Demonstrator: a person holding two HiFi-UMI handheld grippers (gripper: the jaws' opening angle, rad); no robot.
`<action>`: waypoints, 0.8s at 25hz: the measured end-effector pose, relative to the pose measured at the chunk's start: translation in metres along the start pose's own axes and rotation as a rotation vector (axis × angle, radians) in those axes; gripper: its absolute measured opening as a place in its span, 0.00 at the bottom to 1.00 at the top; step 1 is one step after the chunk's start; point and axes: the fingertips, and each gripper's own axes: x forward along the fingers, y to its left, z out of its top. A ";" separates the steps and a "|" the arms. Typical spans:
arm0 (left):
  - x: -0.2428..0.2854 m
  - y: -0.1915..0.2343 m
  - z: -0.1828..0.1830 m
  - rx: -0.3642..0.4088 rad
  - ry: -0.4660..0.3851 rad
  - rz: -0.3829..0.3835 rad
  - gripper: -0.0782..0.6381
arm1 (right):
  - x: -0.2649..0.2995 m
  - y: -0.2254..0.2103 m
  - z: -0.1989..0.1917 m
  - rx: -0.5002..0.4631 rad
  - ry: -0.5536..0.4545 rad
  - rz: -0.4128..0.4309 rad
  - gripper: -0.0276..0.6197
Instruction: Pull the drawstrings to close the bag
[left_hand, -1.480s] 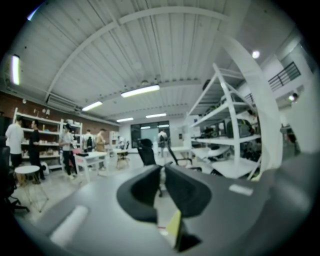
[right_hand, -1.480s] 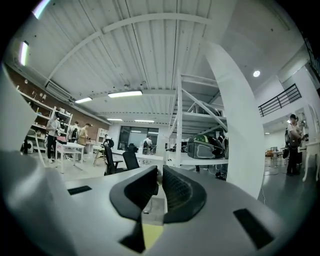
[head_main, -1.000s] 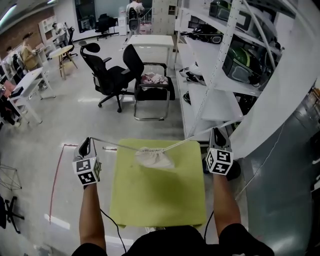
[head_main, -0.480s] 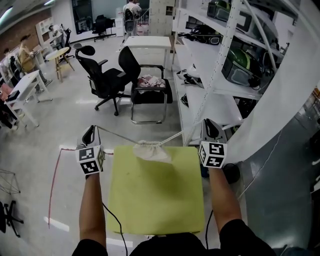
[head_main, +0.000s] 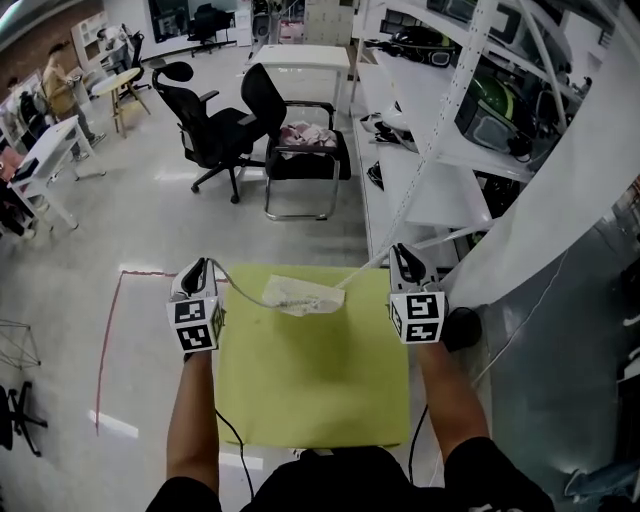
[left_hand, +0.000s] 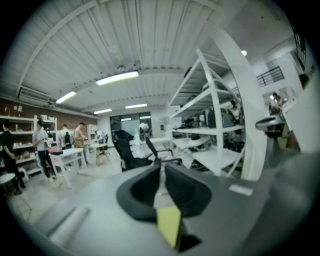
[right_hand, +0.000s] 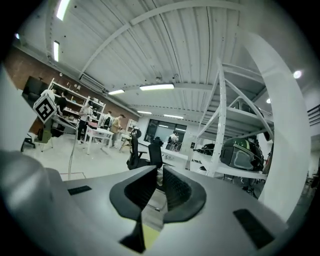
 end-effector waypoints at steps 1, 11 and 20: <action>-0.003 -0.002 -0.007 -0.003 0.014 -0.003 0.16 | -0.003 0.005 -0.006 0.001 0.010 0.008 0.10; -0.042 -0.008 -0.100 -0.062 0.159 -0.008 0.16 | -0.037 0.055 -0.075 0.095 0.128 0.049 0.10; -0.072 -0.045 -0.199 -0.020 0.345 -0.065 0.16 | -0.074 0.116 -0.168 0.135 0.323 0.116 0.10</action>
